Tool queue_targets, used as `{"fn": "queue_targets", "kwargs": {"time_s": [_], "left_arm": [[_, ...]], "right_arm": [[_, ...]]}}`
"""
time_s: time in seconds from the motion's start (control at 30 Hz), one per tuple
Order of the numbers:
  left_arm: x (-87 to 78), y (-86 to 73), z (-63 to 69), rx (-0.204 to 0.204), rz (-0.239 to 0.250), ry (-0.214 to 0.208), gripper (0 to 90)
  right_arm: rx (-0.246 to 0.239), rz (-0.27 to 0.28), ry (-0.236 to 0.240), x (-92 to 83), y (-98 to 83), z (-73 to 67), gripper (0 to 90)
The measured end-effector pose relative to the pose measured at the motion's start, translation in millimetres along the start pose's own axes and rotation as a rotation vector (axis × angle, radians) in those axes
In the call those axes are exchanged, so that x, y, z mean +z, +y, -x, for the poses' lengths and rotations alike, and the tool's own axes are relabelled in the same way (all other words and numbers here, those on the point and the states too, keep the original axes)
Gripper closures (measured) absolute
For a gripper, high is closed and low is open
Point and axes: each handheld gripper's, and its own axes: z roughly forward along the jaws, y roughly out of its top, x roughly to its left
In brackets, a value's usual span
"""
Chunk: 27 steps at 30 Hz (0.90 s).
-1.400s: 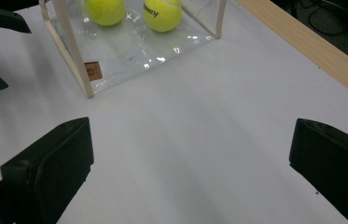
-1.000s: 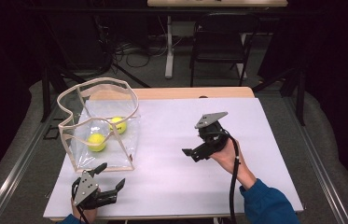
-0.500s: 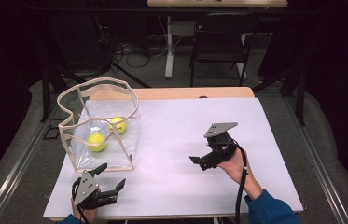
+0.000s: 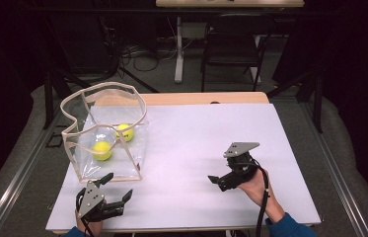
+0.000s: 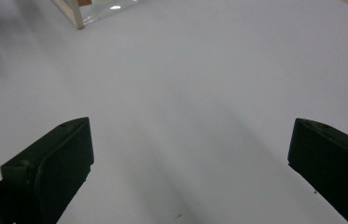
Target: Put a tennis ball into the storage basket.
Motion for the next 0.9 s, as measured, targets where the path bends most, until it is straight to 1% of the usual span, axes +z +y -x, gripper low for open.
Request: {"fn": "queue_targets", "kwargs": {"time_s": [0.1,0.33,0.4,0.53,0.57,0.8,0.9], "left_arm": [[0.0,-0.1,-0.1,-0.001,-0.001,0.004,15.9],[-0.2,-0.1,-0.3,0.0,-0.004,0.008,15.9],[0.0,-0.1,-0.2,-0.001,-0.005,0.008,15.9],[0.0,0.0,-0.2,0.001,-0.005,0.007,16.0],[-0.1,-0.1,-0.3,0.001,-0.005,0.006,15.9],[0.5,0.1,0.3,0.001,-0.006,0.006,16.0],[0.7,-0.1,0.1,0.0,-0.008,0.007,15.9]], "right_arm": [[0.0,-0.007,-0.006,0.1,-9.2,-1.4,0.0],[0.019,-0.011,-0.014,1.8,-31.0,-3.0,0.0],[0.02,-0.014,-0.016,0.4,-34.8,-3.5,0.0],[0.03,0.005,-0.026,-2.7,-41.9,-3.8,0.0],[0.023,0.012,-0.029,-2.7,-43.7,-3.4,0.0],[0.031,0.012,-0.045,-5.2,-55.3,-5.7,0.0],[0.041,0.023,-0.052,-8.5,-59.4,-4.6,0.0]]}}
